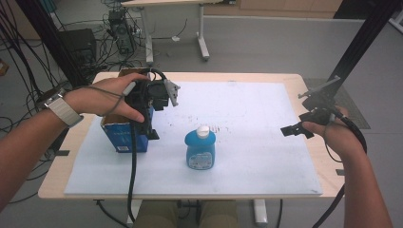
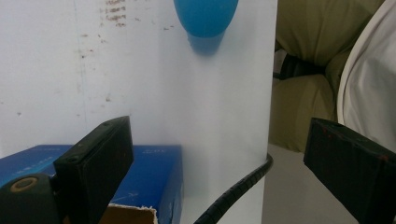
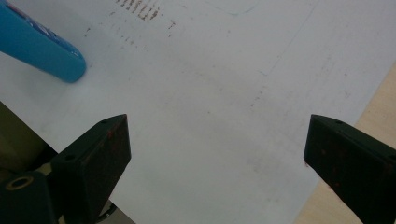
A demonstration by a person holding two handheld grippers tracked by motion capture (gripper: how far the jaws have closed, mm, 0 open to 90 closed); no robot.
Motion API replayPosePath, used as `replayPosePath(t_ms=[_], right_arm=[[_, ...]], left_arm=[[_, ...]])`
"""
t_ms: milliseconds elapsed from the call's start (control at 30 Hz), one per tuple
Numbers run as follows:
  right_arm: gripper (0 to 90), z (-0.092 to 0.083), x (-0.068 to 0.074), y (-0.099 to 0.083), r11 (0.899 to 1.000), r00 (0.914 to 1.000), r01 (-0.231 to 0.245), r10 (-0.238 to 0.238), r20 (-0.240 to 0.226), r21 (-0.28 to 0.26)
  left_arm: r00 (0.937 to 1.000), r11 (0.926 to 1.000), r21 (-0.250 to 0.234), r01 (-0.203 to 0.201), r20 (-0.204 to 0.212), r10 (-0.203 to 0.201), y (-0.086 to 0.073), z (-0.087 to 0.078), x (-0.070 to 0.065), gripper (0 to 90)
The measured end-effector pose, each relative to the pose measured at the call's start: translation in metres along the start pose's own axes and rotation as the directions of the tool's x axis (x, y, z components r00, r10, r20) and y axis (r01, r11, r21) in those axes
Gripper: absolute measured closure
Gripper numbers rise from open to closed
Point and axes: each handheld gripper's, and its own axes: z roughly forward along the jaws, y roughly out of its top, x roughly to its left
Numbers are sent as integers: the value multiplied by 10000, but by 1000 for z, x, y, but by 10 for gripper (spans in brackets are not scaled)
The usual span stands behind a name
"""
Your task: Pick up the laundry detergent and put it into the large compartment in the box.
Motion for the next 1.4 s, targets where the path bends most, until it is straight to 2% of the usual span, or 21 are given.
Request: replayPosePath(t_ms=[800, 1133, 1400], right_arm=[[75, -2, -4, -7, 10000, 10000, -42, 42, 4, -40], [75, -2, -6, -11, 9999, 10000, -95, 95, -18, -85], [76, 4, -7, -12, 9999, 9998, -96, 95, -151, -75]], left_arm=[[9999, 10000, -11, -25, -99, 25, 13, 1, 0, 77], [9998, 9999, -44, 123, -164, -123, 18, 3, -1, 71], [9995, 9998, 9, 195, -247, -194, 28, 6, -1, 66]])
